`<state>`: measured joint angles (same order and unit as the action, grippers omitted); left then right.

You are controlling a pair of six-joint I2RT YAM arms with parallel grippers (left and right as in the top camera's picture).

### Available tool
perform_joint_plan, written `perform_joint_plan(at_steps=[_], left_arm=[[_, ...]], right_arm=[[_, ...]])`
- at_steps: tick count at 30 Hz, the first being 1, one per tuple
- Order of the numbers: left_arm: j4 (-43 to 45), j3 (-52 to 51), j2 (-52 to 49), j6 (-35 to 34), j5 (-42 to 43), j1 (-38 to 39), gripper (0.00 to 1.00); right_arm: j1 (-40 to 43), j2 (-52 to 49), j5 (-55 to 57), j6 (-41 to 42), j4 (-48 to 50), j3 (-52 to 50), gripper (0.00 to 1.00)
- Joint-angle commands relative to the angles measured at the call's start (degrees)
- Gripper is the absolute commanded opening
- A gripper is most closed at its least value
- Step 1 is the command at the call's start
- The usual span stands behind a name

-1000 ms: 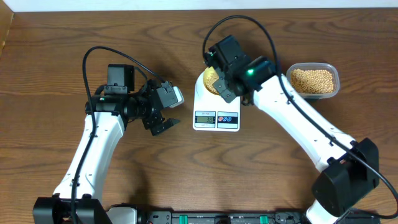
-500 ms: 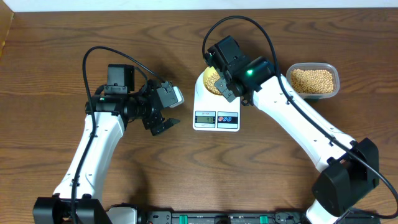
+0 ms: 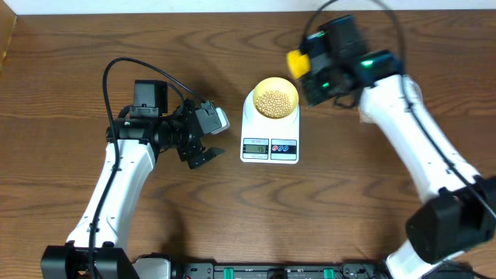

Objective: Scoop item into bowl and weigh 50g on scale

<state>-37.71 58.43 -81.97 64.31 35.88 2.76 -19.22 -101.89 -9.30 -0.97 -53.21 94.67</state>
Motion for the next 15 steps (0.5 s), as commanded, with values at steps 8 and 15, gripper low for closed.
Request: perform_joint_plan(at_steps=[8, 15], left_arm=[[-0.24, 0.17, 0.74, -0.5, 0.94, -0.17, 0.98], [-0.24, 0.17, 0.74, -0.5, 0.94, -0.17, 0.97]], right_arm=[[15.72, 9.97, -4.46, 2.67, -6.97, 1.95, 0.01], [25.2, 8.83, -0.02, 2.58, -14.88, 1.86, 0.01]])
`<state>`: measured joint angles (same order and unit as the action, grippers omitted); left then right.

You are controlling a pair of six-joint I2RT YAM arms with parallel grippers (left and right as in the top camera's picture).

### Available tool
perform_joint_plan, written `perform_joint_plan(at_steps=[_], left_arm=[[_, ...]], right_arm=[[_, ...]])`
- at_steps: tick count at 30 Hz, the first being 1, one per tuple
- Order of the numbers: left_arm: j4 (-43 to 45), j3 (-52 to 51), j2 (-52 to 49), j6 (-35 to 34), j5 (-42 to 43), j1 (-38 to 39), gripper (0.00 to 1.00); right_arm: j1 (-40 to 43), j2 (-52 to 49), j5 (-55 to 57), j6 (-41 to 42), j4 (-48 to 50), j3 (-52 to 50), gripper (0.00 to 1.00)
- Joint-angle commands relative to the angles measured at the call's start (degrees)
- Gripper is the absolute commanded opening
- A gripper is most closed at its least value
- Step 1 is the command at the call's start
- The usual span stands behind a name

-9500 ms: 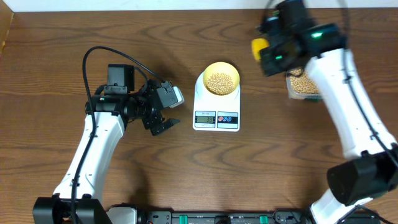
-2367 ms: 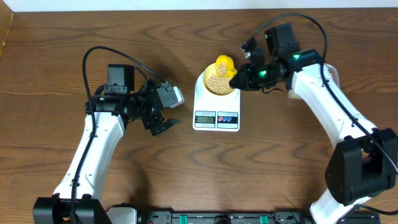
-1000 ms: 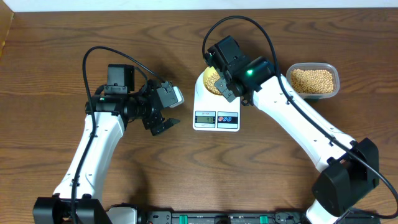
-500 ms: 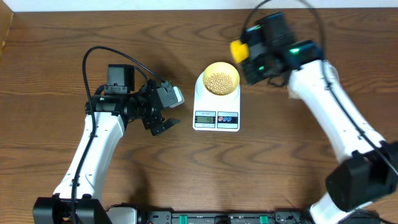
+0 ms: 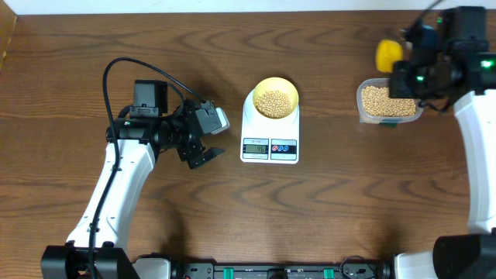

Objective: Scoop item into bowl and weigh 50g on scale

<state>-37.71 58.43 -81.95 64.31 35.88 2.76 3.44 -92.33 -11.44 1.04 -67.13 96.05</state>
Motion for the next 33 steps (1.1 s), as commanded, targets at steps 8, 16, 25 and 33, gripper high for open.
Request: perform_joint_plan(at_steps=[8, 16, 25, 33], left_arm=[[-0.24, 0.17, 0.72, -0.5, 0.92, -0.17, 0.98], [-0.24, 0.17, 0.72, -0.5, 0.92, -0.17, 0.98], [-0.24, 0.17, 0.72, -0.5, 0.92, -0.17, 0.98], [-0.24, 0.17, 0.72, -0.5, 0.92, -0.17, 0.98]], right_arm=[[5.95, -5.03, 1.77, -6.95, -2.56, 0.24, 0.01], [5.81, -14.25, -2.71, -11.65, -1.57, 0.22, 0.01], [4.33, -19.52, -2.69, -12.46, -0.66, 0.22, 0.01], [1.29, -24.06, -2.67, -12.44, -0.83, 0.22, 0.01]])
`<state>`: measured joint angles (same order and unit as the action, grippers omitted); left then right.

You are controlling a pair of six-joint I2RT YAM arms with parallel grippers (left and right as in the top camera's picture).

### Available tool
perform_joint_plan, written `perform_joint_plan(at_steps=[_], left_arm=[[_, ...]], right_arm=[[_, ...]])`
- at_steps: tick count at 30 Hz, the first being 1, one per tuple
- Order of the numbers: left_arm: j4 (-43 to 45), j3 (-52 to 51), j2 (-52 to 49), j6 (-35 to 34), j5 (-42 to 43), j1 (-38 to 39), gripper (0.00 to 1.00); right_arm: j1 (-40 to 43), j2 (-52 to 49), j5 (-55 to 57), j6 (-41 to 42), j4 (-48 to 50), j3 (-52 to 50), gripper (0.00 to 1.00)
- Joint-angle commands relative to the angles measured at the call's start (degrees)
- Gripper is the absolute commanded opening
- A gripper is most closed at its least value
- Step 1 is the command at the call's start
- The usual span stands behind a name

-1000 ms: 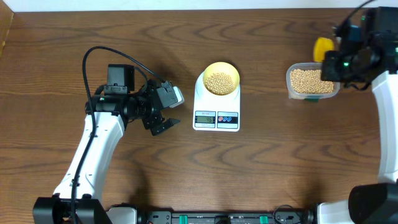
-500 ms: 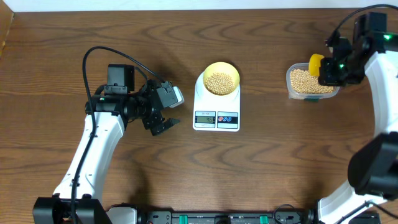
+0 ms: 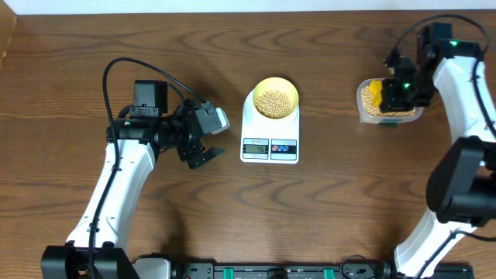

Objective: Scoop item into bowl and weigh 50g on scale

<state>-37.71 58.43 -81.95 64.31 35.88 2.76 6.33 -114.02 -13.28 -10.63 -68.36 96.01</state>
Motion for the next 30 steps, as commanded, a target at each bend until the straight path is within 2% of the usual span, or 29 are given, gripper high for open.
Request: perform_joint_plan(at_steps=[1, 11, 20, 30], left_arm=[[-0.24, 0.17, 0.72, -0.5, 0.92, -0.17, 0.98], [-0.24, 0.17, 0.72, -0.5, 0.94, -0.17, 0.97], [-0.24, 0.17, 0.72, -0.5, 0.92, -0.17, 0.98], [-0.24, 0.17, 0.72, -0.5, 0.92, -0.17, 0.97]], right_arm=[[-2.03, -2.84, -0.83, -0.76, 0.24, 0.26, 0.01], [-3.19, -3.67, -5.44, -0.74, -2.25, 0.26, 0.01], [2.08, -3.04, -14.43, -0.81, -5.31, 1.62, 0.01], [8.31, -1.81, -19.32, -0.81, -6.08, 1.62, 0.01]])
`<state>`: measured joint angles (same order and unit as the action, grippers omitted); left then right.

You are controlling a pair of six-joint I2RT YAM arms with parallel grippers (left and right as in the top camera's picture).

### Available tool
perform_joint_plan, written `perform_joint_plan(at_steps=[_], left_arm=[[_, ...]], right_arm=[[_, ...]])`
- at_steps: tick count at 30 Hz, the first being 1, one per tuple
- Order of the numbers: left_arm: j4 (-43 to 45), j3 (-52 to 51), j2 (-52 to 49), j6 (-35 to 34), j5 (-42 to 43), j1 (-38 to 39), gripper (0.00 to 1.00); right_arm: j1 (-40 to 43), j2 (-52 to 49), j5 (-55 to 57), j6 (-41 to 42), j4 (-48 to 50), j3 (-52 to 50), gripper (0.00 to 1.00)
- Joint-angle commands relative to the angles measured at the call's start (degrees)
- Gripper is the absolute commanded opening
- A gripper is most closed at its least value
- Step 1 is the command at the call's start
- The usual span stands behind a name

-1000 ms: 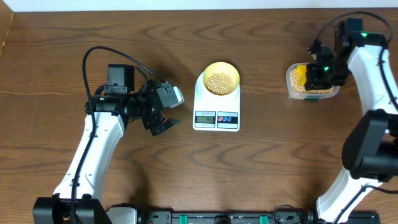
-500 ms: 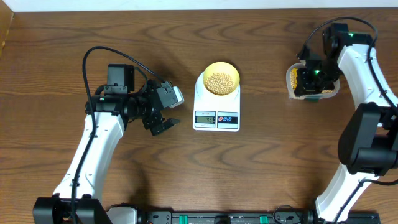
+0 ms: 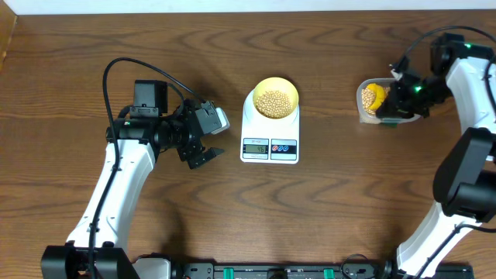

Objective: Scoop item into bowl and weigh 50g on scale

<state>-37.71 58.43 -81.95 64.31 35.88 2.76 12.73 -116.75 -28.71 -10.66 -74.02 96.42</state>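
A yellow bowl [image 3: 277,99] full of tan beans sits on the white scale [image 3: 270,132] at the table's middle. At the right stands a clear tub of beans [image 3: 372,108]. My right gripper [image 3: 395,98] is over the tub, shut on the yellow scoop [image 3: 374,95], whose cup lies in the beans at the tub's left side. My left gripper [image 3: 203,153] hangs open left of the scale, holding nothing.
The scale's display [image 3: 256,148] faces the front edge; its digits are too small to read. A black cable [image 3: 132,66] loops over the left arm. Bare wooden tabletop [image 3: 325,209] surrounds the scale.
The right gripper has shifted slightly right and turned over the tub, and the yellow scoop now lies further to the tub's left side. The left arm has not moved.
The right gripper held the yellow scoop beside the bowl on the scale. Then it was above the tub's far right side. Then the scoop was down in the tub's beans, where it remains, now shifted left. The left arm stayed still throughout.
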Motion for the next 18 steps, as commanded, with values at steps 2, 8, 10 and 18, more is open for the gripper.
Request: perform_joint_plan(at_steps=[2, 8, 10, 18], left_arm=[[-0.24, 0.17, 0.72, -0.5, 0.92, -0.17, 0.98], [-0.24, 0.17, 0.72, -0.5, 0.92, -0.17, 0.98], [-0.24, 0.17, 0.72, -0.5, 0.92, -0.17, 0.98], [-0.24, 0.17, 0.72, -0.5, 0.92, -0.17, 0.98]], right_arm=[[3.15, 0.92, -3.89, -0.81, -0.85, 1.2, 0.01], [8.11, 0.92, -9.88, -5.38, -2.14, 1.2, 0.01], [9.53, 0.92, -12.98, -6.97, -2.23, 1.2, 0.01], [11.21, 0.92, -24.28, -14.82, -4.13, 1.2, 0.01]])
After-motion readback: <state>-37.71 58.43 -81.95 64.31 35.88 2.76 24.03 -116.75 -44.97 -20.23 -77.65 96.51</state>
